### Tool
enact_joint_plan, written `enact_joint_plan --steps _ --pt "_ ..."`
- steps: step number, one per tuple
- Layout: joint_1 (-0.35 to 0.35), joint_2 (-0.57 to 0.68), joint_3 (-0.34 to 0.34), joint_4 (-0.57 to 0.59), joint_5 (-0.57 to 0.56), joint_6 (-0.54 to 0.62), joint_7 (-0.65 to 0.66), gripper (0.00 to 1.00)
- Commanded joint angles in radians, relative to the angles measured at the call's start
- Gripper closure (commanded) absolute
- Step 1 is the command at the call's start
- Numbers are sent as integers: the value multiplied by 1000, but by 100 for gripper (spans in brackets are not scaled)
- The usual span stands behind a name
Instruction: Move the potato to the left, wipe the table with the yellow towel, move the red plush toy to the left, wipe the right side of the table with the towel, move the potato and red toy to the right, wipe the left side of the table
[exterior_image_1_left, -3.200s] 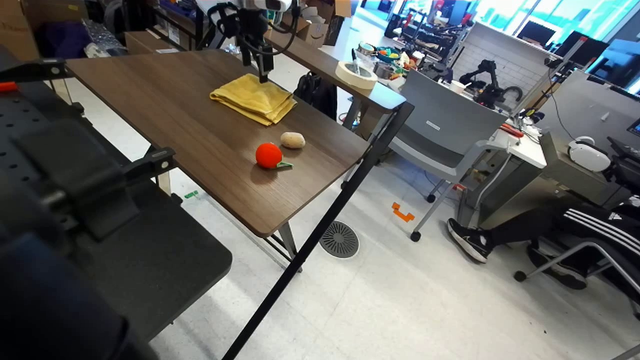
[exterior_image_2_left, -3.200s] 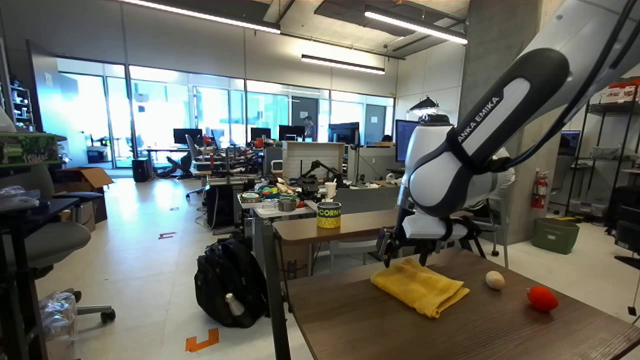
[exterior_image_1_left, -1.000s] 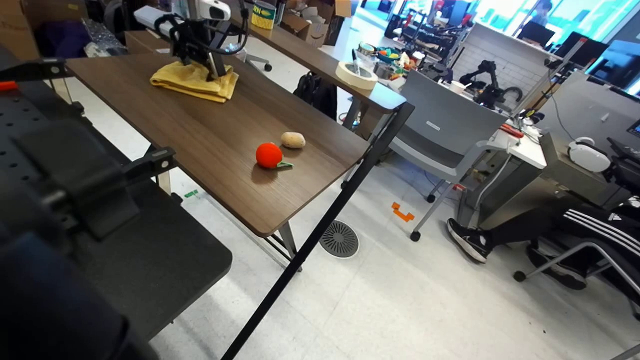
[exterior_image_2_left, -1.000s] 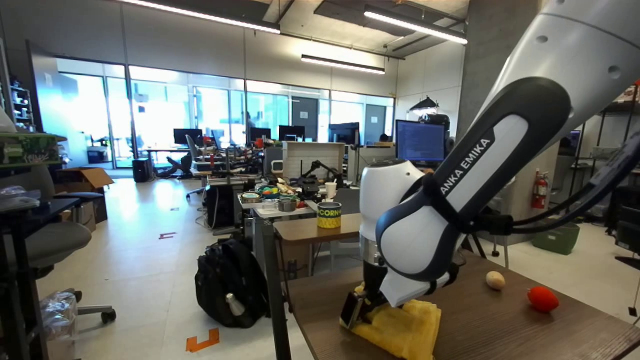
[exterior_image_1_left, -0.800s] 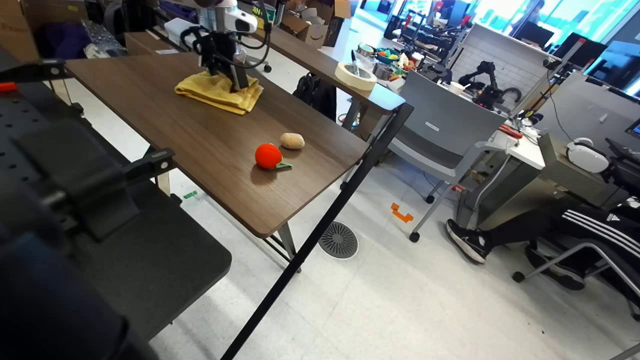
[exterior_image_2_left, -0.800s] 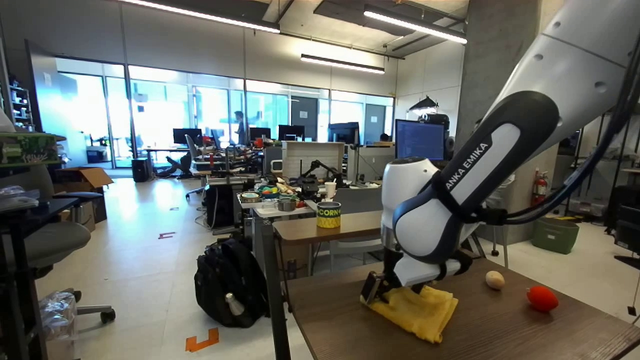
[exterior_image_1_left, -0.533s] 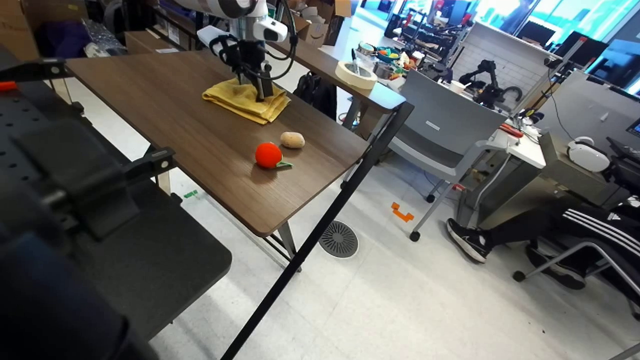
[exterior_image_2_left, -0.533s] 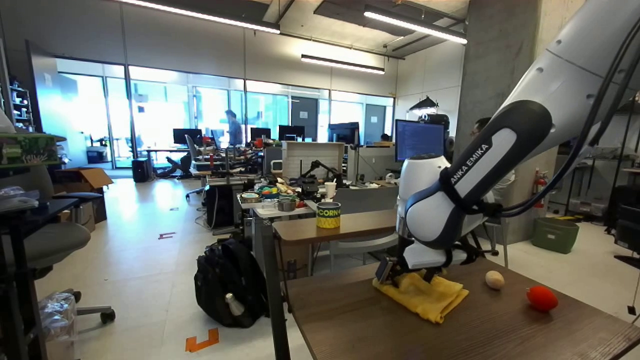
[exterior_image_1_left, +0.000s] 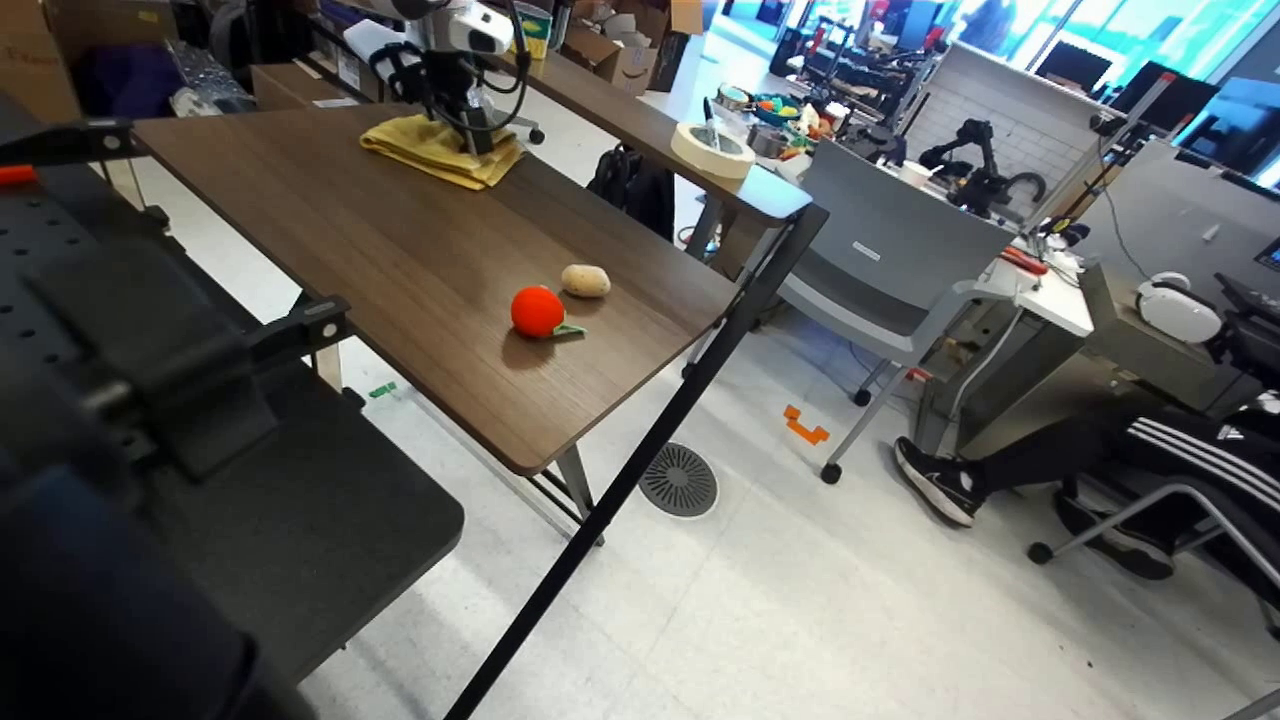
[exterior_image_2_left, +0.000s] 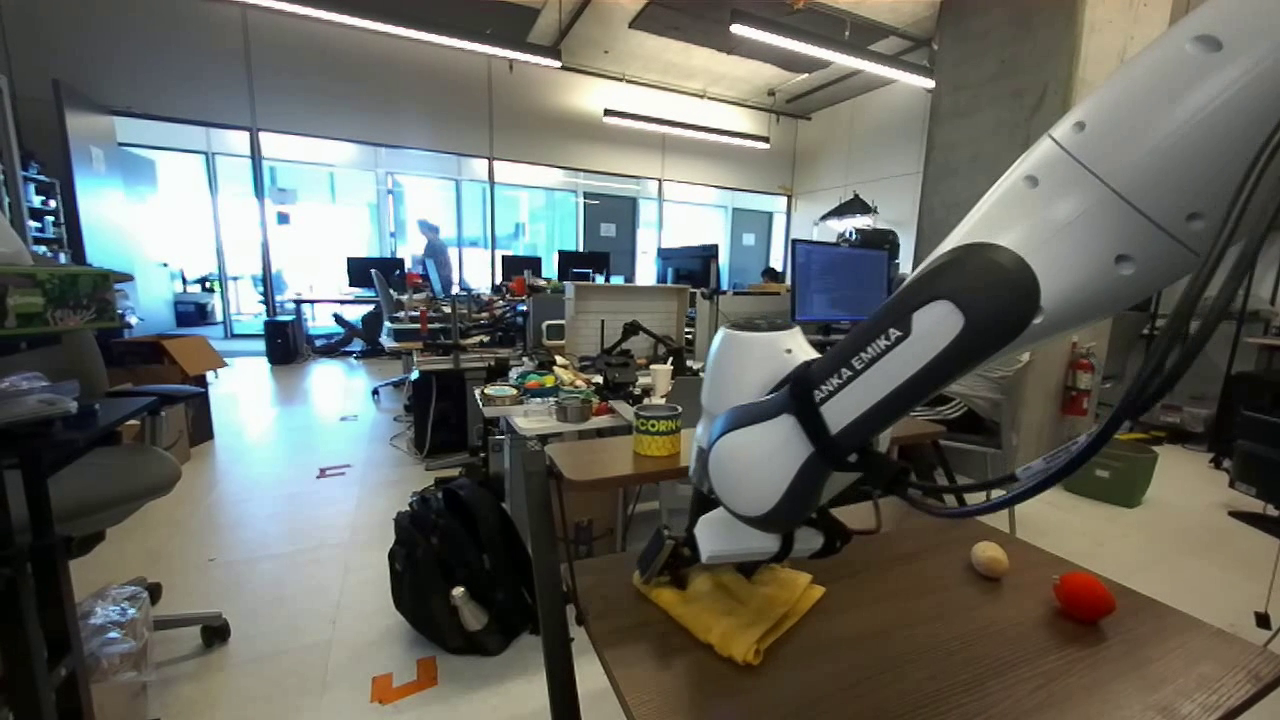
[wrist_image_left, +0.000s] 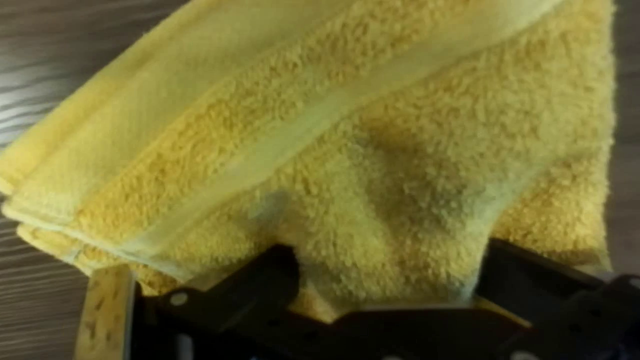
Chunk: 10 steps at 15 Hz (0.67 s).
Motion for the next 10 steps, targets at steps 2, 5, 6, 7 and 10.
enact_joint_plan --steps 2,5,6,7,10 --pt "51 108 67 169 17 -122 -47 0" --pt "37 72 52 114 8 -213 -35 0" --pt "26 60 25 80 5 -212 -1 0" --pt "14 44 6 48 5 -218 27 0" --pt "-26 -1 -37 -36 7 -199 96 0"
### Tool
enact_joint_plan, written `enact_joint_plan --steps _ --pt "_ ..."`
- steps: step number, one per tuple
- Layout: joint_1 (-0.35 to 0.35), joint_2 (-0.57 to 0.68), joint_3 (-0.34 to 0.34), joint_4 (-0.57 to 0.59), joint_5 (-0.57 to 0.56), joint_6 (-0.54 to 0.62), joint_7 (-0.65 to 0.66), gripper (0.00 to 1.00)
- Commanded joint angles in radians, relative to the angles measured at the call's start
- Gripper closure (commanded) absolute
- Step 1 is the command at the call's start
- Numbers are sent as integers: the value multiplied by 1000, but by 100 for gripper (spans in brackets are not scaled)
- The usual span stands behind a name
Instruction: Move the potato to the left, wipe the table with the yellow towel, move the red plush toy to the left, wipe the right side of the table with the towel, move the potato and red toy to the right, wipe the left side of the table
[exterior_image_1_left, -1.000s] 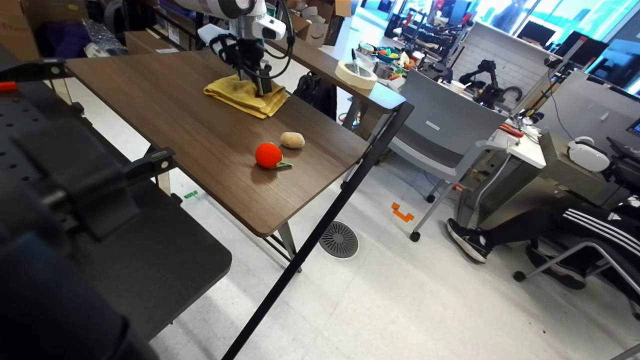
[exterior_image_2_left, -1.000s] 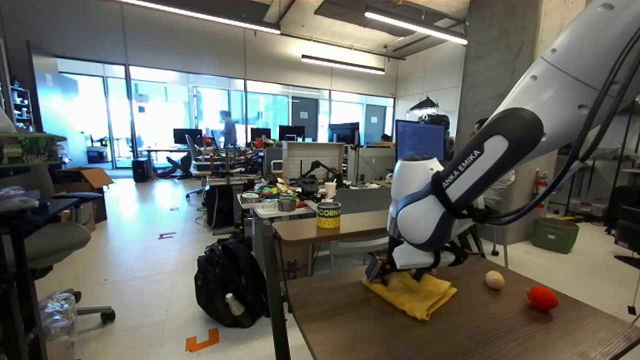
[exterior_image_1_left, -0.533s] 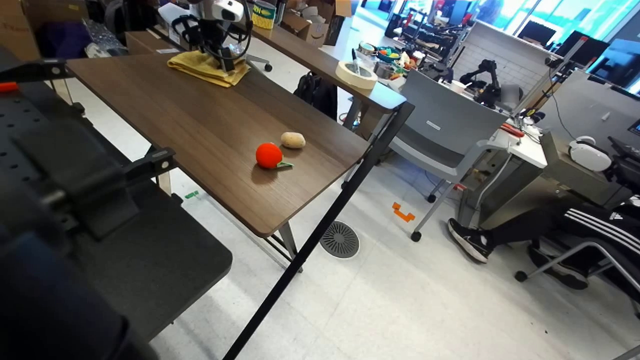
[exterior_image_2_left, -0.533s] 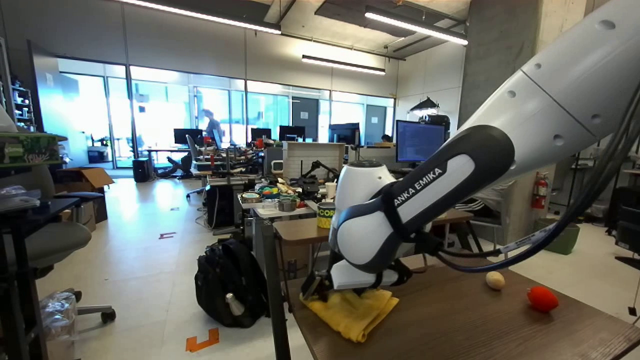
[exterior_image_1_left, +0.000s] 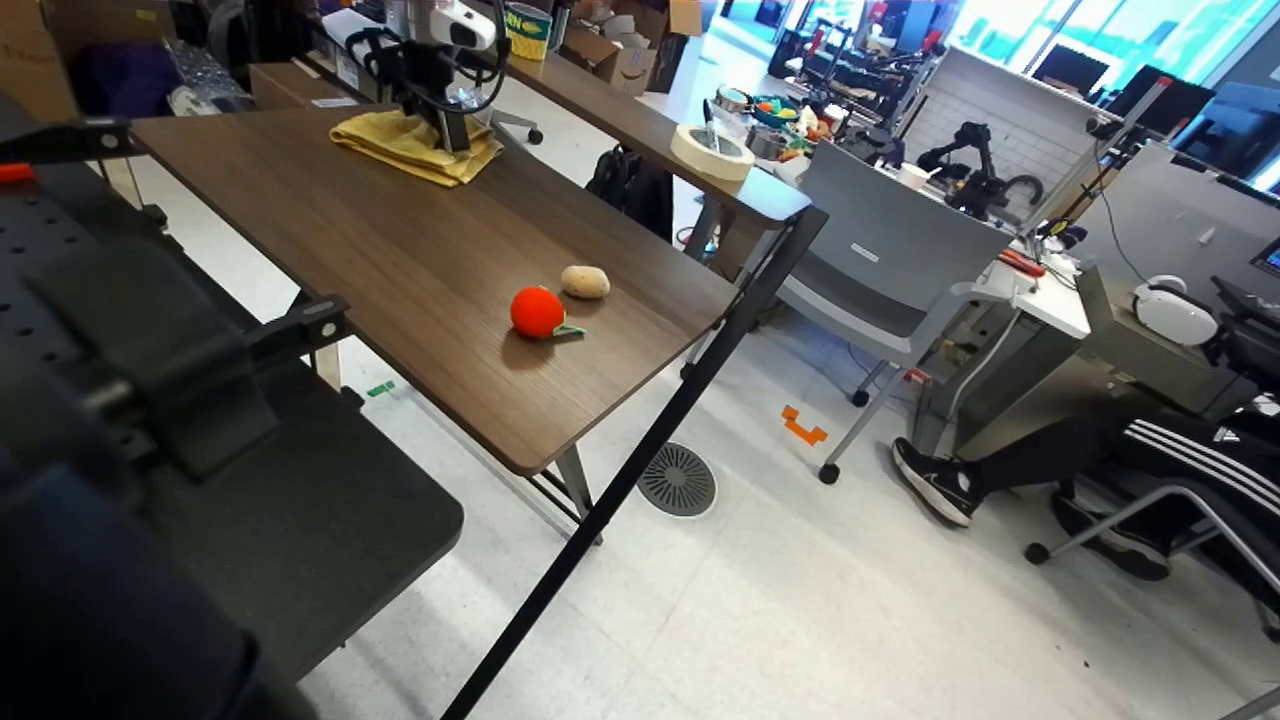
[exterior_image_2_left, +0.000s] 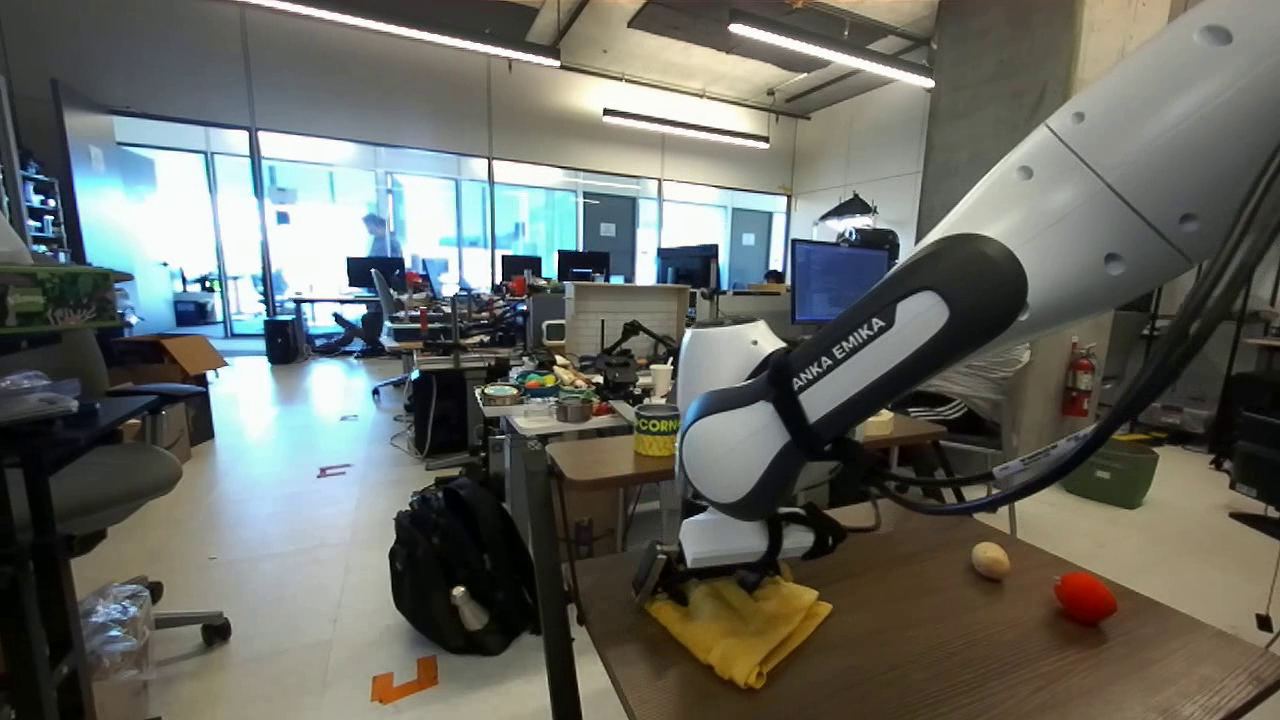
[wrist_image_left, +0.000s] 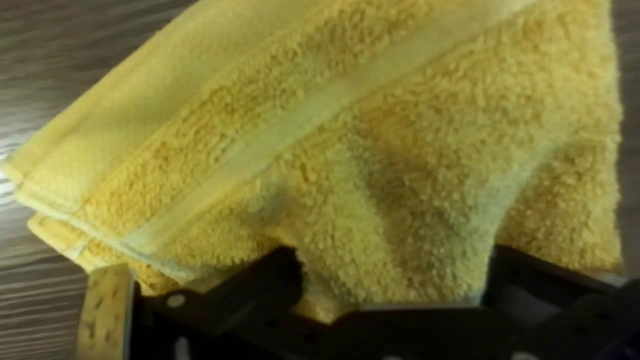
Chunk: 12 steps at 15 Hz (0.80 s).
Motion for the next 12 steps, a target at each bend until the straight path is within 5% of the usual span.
enact_joint_plan --steps 1,5,12 --pt "-56 -44 -57 -150 8 2 73 0" --pt "-75 -77 -41 -213 -6 -8 40 0" --pt "61 -126 -14 -319 -120 11 -47 0"
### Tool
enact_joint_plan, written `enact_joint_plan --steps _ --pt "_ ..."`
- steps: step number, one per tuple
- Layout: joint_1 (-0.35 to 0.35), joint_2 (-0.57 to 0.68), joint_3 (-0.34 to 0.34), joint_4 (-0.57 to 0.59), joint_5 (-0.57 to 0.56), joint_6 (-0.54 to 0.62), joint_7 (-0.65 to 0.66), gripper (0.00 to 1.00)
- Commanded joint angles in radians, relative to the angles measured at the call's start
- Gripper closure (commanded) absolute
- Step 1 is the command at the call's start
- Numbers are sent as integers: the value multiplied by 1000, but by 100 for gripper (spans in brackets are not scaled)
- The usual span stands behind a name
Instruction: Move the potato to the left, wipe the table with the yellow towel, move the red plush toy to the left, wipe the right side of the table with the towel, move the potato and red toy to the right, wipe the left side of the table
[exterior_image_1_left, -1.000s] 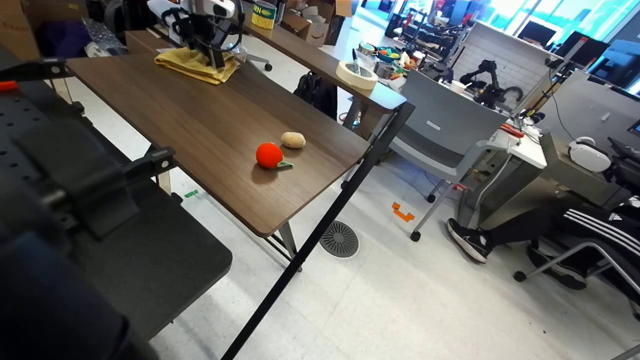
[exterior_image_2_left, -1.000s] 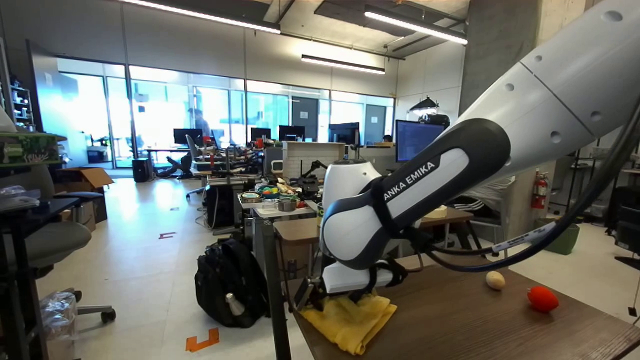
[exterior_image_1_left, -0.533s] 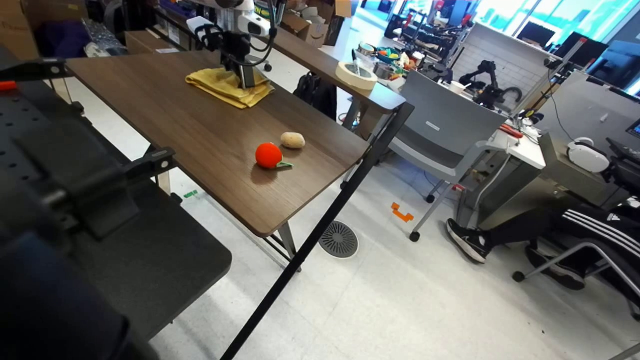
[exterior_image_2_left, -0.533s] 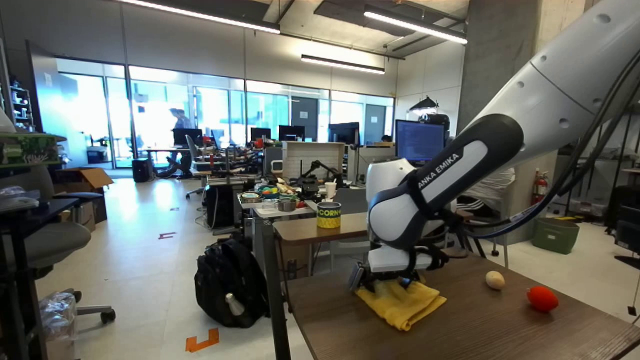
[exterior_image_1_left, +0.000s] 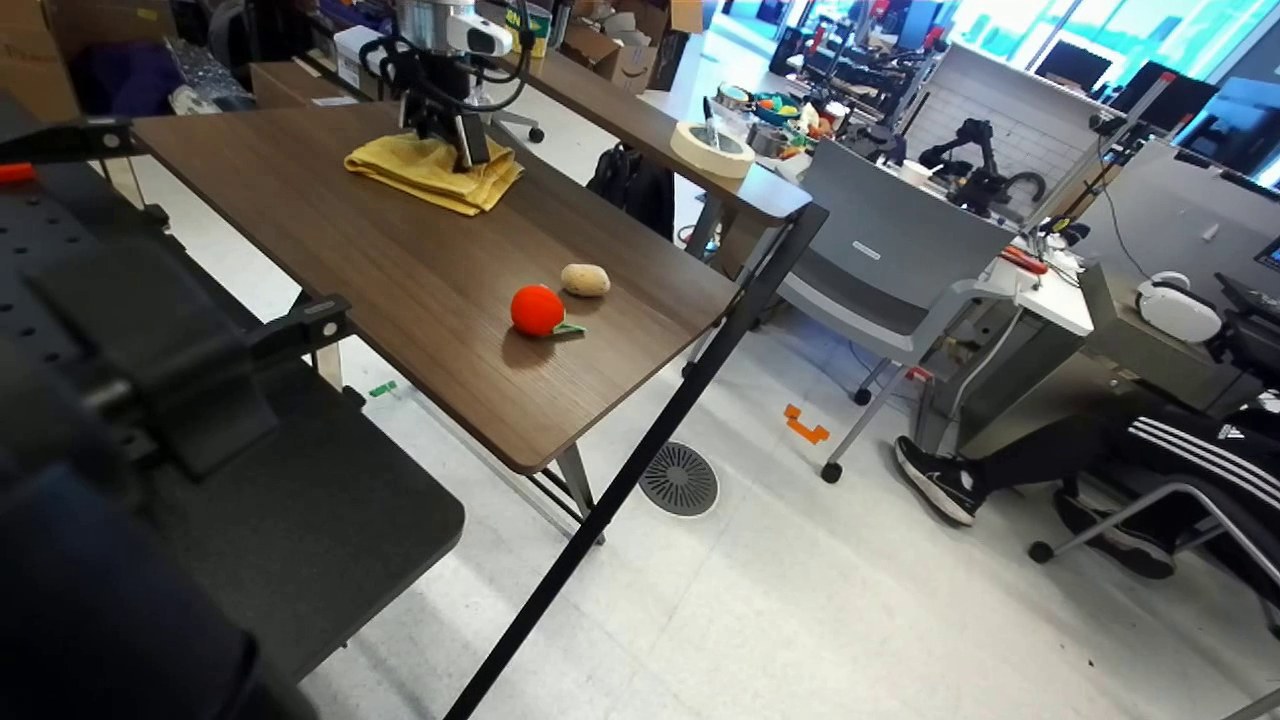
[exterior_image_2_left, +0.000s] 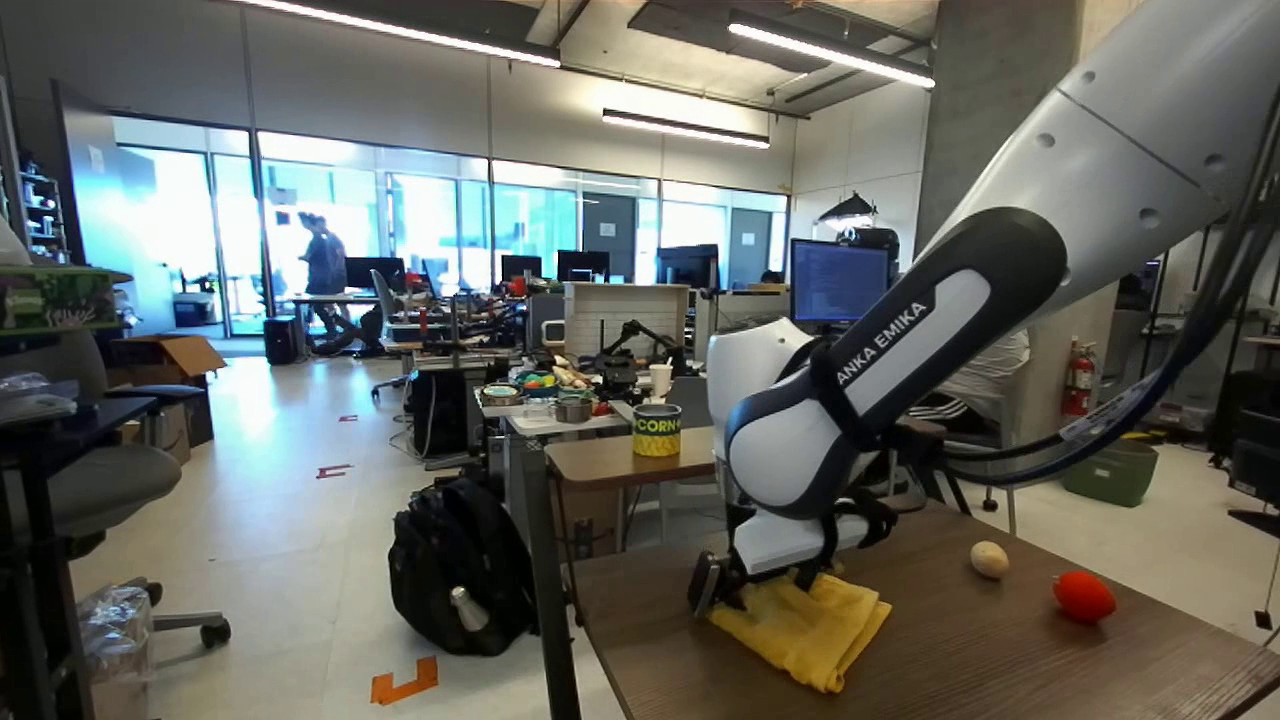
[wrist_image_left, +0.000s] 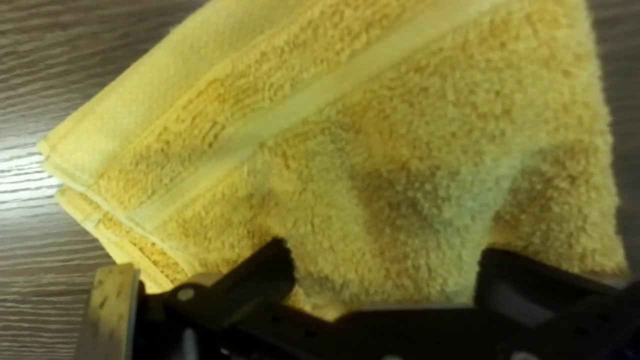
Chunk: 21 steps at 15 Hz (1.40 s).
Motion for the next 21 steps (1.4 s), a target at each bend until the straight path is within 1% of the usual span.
enact_joint_plan --steps 1,6,9,11,12,13,14,16,17,20,21 --pt "85 -21 26 -129 -48 22 -42 0" --pt "159 -122 98 -292 -55 28 -127 0" --pt "167 -218 161 -444 -47 47 -198 0" --pt "119 -255 207 -491 -23 -8 -283 0" --pt "97 -266 204 -505 -2 -46 -277 0" --pt "82 -273 180 -523 13 -51 -233 0" --pt "59 -280 168 -541 28 -56 -218 0" --pt "15 -277 127 -562 47 -4 -185 0" --pt "-19 -271 117 -556 63 -18 -186 0" --pt "-113 -273 66 -567 97 -9 -173 0" --pt "-142 -261 54 -552 114 -20 -167 0"
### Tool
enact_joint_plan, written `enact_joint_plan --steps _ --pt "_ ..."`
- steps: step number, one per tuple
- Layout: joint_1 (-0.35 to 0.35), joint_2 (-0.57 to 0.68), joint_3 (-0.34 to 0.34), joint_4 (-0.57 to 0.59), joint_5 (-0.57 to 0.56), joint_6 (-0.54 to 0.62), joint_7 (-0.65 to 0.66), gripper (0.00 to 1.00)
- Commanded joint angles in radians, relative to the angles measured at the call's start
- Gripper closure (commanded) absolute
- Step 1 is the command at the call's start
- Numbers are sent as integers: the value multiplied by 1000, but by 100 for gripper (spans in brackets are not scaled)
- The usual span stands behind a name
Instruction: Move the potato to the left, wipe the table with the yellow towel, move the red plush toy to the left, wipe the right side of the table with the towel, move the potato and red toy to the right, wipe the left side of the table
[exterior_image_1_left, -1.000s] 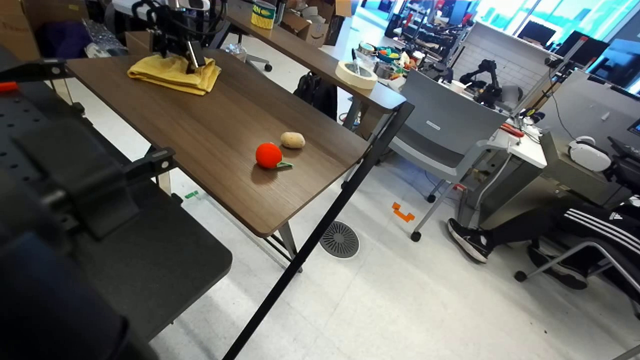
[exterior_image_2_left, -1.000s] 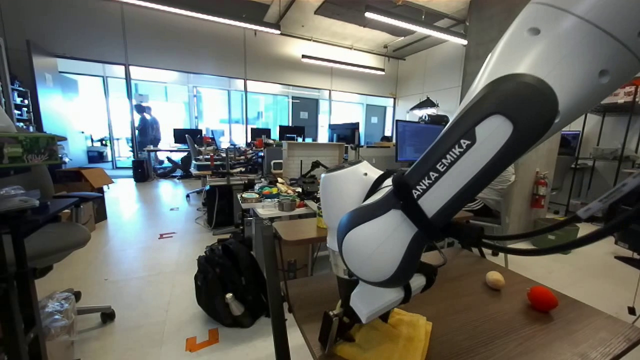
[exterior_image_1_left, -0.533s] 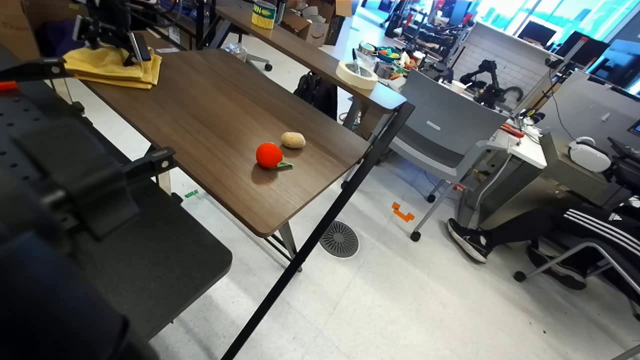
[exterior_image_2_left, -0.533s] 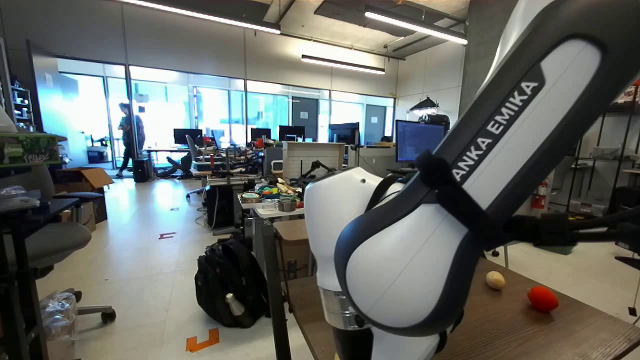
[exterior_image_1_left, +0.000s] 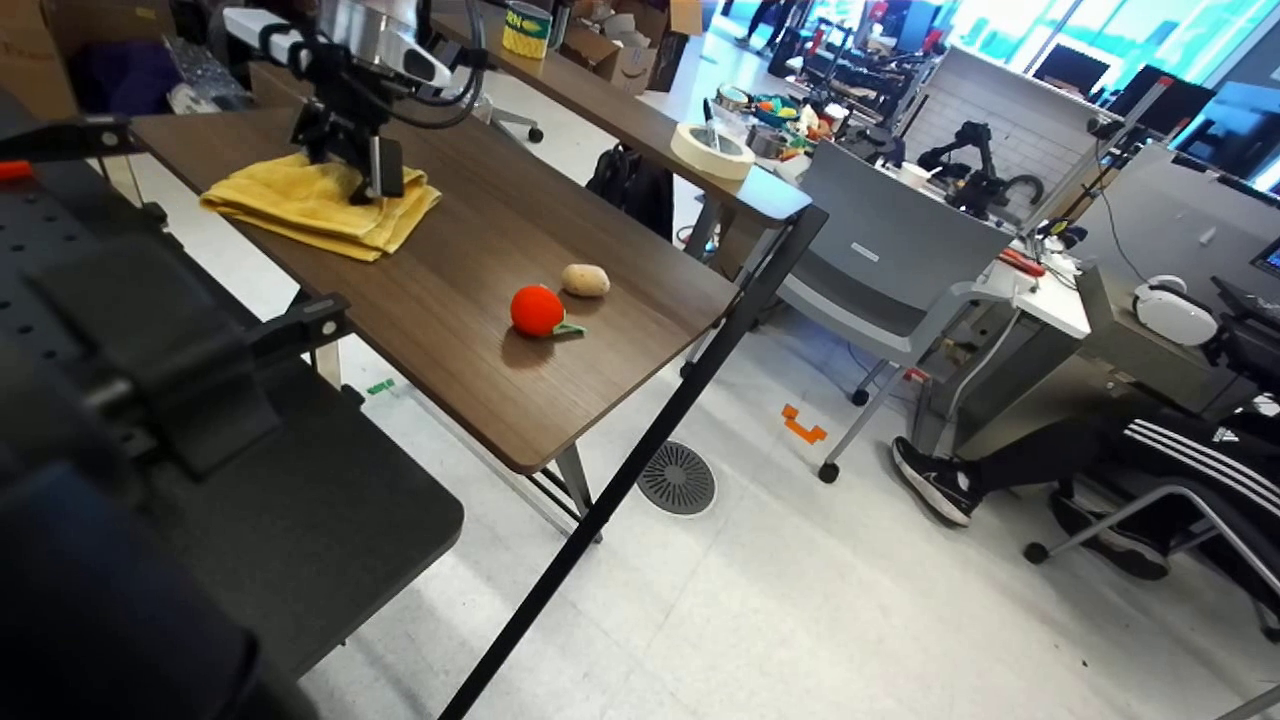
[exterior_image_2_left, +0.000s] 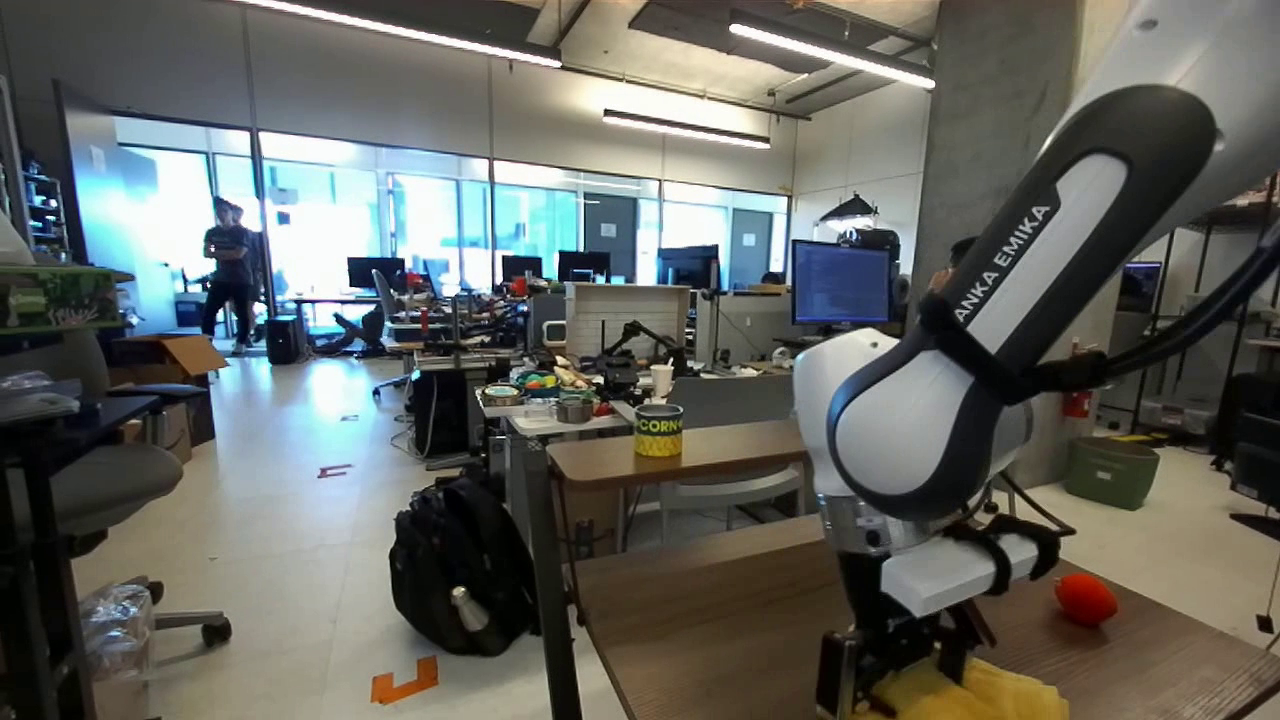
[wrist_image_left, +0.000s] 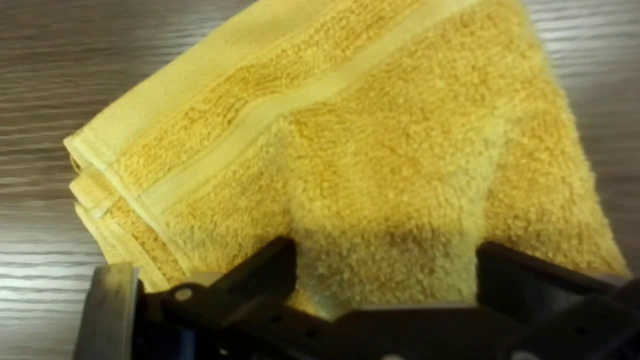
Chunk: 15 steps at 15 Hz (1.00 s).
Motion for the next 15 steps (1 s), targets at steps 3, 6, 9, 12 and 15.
enact_joint_plan --steps 3,6,9,12,15 --pt "-98 54 -52 37 72 -26 96 0" --pt "-85 50 4 50 71 -43 58 0" --pt "-28 74 71 104 55 -44 24 0" --pt "65 134 92 220 37 -68 49 0" --pt "112 173 47 335 32 -74 97 0"
